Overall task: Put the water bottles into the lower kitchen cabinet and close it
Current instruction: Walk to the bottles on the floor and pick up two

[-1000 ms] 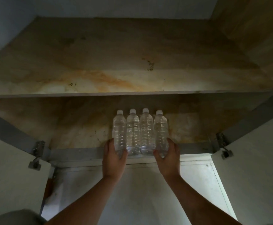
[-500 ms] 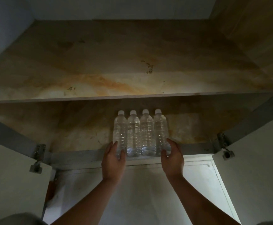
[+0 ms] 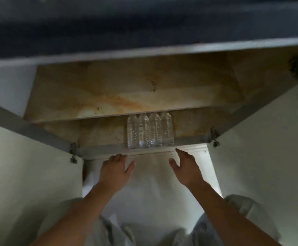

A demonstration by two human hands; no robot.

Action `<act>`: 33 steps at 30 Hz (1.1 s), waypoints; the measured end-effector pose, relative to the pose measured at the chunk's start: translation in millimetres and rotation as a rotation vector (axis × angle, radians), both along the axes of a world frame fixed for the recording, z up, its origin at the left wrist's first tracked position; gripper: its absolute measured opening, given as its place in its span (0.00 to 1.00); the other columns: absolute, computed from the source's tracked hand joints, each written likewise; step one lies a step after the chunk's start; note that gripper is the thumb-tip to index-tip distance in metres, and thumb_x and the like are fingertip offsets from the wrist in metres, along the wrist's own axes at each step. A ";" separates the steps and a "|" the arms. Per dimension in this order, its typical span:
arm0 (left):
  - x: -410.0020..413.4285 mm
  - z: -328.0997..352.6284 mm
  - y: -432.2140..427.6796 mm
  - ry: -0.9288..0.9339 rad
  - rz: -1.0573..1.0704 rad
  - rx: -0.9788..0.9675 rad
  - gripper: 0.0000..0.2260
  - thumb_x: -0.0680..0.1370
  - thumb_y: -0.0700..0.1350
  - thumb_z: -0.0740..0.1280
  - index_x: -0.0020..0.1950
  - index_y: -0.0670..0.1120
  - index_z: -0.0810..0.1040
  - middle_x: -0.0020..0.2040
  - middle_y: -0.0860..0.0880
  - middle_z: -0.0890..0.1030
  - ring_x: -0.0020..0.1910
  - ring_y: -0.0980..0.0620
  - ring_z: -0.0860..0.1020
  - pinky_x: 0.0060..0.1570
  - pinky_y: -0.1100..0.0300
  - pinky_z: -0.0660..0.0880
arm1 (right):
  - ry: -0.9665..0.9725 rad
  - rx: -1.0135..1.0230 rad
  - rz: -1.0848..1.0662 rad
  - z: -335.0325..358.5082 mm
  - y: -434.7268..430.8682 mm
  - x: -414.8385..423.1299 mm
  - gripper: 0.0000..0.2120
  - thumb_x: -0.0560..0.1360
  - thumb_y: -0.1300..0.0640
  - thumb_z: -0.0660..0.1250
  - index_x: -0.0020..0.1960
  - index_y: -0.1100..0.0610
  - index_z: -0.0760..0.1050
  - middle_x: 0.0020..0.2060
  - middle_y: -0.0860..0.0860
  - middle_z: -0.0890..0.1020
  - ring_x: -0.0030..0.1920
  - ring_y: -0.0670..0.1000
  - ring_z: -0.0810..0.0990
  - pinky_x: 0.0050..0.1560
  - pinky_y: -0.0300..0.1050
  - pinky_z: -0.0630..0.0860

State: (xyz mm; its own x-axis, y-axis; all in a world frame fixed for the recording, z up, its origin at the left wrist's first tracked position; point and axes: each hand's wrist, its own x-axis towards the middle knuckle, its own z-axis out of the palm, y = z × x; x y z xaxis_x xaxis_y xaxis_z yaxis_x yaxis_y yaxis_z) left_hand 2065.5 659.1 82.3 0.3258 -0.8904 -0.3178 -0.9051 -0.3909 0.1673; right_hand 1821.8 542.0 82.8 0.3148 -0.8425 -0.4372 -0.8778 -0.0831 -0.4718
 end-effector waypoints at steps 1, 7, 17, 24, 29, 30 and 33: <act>-2.6 31.7 6.2 -0.033 -0.049 0.027 0.35 0.79 0.66 0.42 0.71 0.48 0.76 0.66 0.47 0.80 0.65 0.45 0.77 0.62 0.51 0.73 | 0.039 -0.030 0.037 31.9 7.4 -5.5 0.28 0.83 0.42 0.58 0.79 0.53 0.64 0.74 0.52 0.71 0.74 0.55 0.67 0.72 0.50 0.66; -28.3 239.0 36.8 -0.106 -0.150 -0.081 0.23 0.78 0.59 0.57 0.51 0.45 0.84 0.47 0.45 0.85 0.47 0.41 0.82 0.45 0.49 0.78 | 0.068 -0.185 0.154 246.4 43.0 -28.5 0.21 0.81 0.45 0.61 0.71 0.52 0.74 0.65 0.49 0.80 0.67 0.53 0.73 0.64 0.49 0.73; -62.8 506.1 107.8 -0.046 -0.165 -0.134 0.27 0.82 0.62 0.50 0.69 0.46 0.75 0.64 0.48 0.80 0.63 0.45 0.78 0.61 0.48 0.75 | -0.060 -0.279 0.141 507.0 105.0 -67.3 0.22 0.81 0.46 0.62 0.72 0.53 0.72 0.68 0.48 0.78 0.70 0.52 0.71 0.69 0.51 0.72; -78.6 538.0 114.0 -0.046 -0.216 -0.250 0.26 0.83 0.62 0.50 0.67 0.47 0.76 0.62 0.49 0.81 0.60 0.47 0.79 0.58 0.50 0.76 | -0.084 -0.439 0.126 523.5 131.1 -90.5 0.22 0.80 0.47 0.65 0.71 0.54 0.74 0.66 0.47 0.79 0.68 0.50 0.74 0.65 0.48 0.75; -109.3 531.1 80.3 0.029 -0.476 -0.224 0.27 0.83 0.62 0.51 0.66 0.46 0.79 0.61 0.49 0.82 0.58 0.48 0.80 0.54 0.51 0.78 | 0.039 -0.441 -0.132 518.9 171.2 -129.9 0.25 0.80 0.43 0.62 0.72 0.54 0.74 0.67 0.48 0.79 0.68 0.52 0.74 0.65 0.49 0.74; -121.3 528.5 71.8 0.048 -0.560 -0.221 0.27 0.83 0.62 0.51 0.66 0.46 0.80 0.61 0.48 0.82 0.58 0.48 0.80 0.54 0.51 0.78 | 0.063 -0.448 -0.209 519.9 184.8 -140.8 0.25 0.80 0.42 0.61 0.71 0.54 0.74 0.66 0.48 0.79 0.68 0.52 0.75 0.65 0.49 0.74; -168.9 522.6 46.1 0.091 -0.831 -0.242 0.26 0.81 0.61 0.54 0.63 0.44 0.82 0.60 0.46 0.83 0.57 0.45 0.81 0.54 0.50 0.78 | 0.122 -0.471 -0.451 524.0 232.4 -176.3 0.26 0.79 0.40 0.58 0.70 0.55 0.76 0.65 0.47 0.80 0.67 0.52 0.76 0.64 0.50 0.77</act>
